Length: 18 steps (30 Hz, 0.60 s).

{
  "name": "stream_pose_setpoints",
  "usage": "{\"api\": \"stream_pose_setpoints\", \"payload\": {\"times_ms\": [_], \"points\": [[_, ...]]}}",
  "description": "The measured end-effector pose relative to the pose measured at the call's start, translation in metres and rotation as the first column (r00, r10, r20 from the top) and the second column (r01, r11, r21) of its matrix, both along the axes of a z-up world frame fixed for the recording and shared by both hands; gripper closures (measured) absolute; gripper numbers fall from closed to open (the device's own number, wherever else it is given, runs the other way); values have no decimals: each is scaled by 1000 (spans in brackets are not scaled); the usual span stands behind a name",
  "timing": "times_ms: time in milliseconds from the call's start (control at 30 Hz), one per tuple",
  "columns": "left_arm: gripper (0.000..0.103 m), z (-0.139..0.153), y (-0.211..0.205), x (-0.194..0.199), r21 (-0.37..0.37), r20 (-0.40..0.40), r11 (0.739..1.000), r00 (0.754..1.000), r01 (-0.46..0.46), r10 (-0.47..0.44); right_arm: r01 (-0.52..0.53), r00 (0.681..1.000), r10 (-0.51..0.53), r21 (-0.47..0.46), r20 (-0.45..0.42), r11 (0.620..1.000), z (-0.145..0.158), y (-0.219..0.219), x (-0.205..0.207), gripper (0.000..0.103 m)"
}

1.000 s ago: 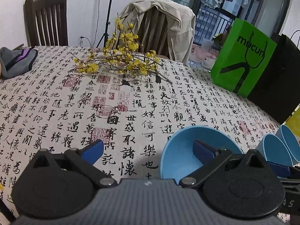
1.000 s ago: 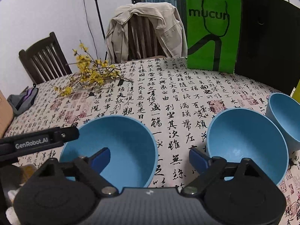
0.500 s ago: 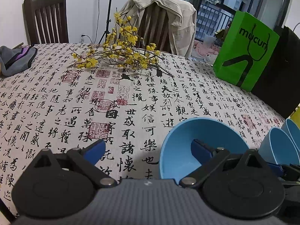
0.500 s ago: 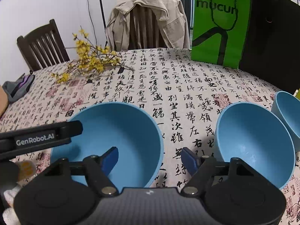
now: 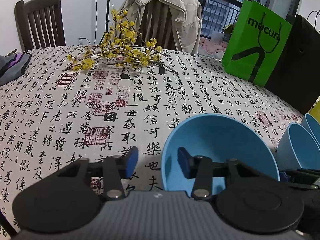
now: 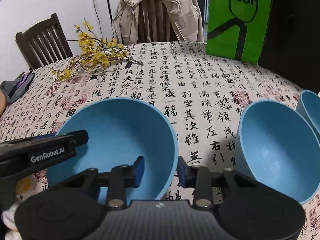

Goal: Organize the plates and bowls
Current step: 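Close both tools on the rim of the blue bowl, then lift the held blue bowl with both tools off the table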

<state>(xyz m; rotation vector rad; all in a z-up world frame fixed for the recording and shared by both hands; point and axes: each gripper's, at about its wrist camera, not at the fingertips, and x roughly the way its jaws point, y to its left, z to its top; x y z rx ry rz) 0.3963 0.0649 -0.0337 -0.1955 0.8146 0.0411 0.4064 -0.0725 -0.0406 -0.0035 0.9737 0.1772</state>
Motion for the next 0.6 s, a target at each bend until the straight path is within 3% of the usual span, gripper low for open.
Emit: {"api": "stream_pose_setpoints", "payload": {"times_ms": [200, 600], "points": [[91, -3, -4, 0, -2, 7, 999, 999, 33, -33, 19, 1000, -19, 1, -21, 1000, -7, -2, 2, 90], [92, -3, -9, -1, 30, 30, 999, 999, 42, -43, 23, 1000, -23, 2, -14, 1000, -9, -2, 2, 92]]}}
